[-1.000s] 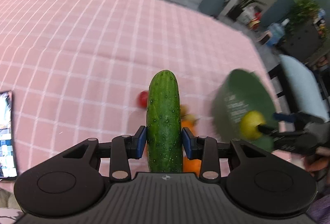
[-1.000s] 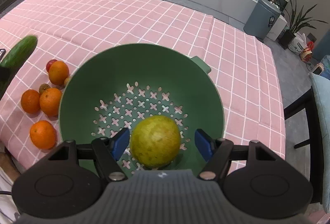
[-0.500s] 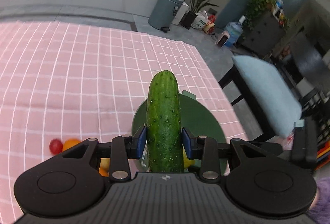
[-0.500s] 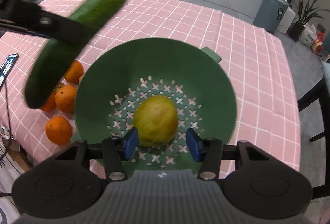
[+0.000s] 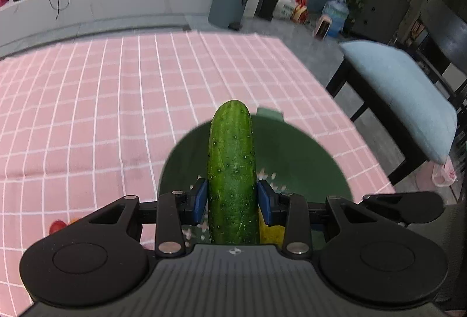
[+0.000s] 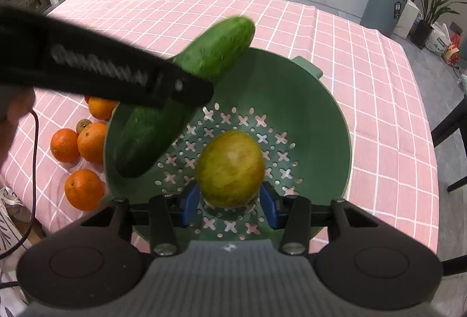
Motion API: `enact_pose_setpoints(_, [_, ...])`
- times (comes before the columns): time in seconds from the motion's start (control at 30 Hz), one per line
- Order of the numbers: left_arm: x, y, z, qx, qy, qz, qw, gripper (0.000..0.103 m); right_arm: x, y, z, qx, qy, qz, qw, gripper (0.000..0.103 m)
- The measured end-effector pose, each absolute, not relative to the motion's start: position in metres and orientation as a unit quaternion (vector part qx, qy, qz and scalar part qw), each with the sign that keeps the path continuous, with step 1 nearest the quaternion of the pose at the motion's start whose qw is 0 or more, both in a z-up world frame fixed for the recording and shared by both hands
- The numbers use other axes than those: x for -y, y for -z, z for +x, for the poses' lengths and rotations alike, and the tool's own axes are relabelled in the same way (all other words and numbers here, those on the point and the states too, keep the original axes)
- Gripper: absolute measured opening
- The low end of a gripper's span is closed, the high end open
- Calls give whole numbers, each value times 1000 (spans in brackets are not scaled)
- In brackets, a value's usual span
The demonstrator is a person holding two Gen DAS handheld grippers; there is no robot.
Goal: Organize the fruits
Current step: 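Release the green fruit in the colander with the right gripper while the left gripper drops the cucumber beside it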
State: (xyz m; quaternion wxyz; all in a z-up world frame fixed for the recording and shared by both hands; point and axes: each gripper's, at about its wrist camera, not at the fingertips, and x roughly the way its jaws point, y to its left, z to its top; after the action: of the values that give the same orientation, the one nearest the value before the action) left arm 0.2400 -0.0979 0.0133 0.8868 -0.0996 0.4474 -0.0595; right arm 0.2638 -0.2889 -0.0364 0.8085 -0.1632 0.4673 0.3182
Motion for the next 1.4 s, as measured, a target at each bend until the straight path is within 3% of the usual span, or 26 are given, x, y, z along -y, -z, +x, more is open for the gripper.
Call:
enact_pose_setpoints(0.3, [92,5,243,-483,58,-104,867,42,291,39,262,-473,-309,-158,810,44])
enact_pose_setpoints(0.4, [91,10,246,-492,57,-104,862,43,292,37,259,-471,-303,-154,814,50])
enact_pose_setpoints(0.53, [90,4,239,-470,68,-104,874,55,295,34,254,-466,-290,-147,822,53])
enact_pose_setpoints(1.03, [63,-54,177,-408,92,-57,907,56,302,-1,204,-409,-246,-1,879,55])
enact_pose_setpoints(1.4, [-3,-38,126,-427,75,-71,899,56,258,-2,155,-386,-280,6,879,55])
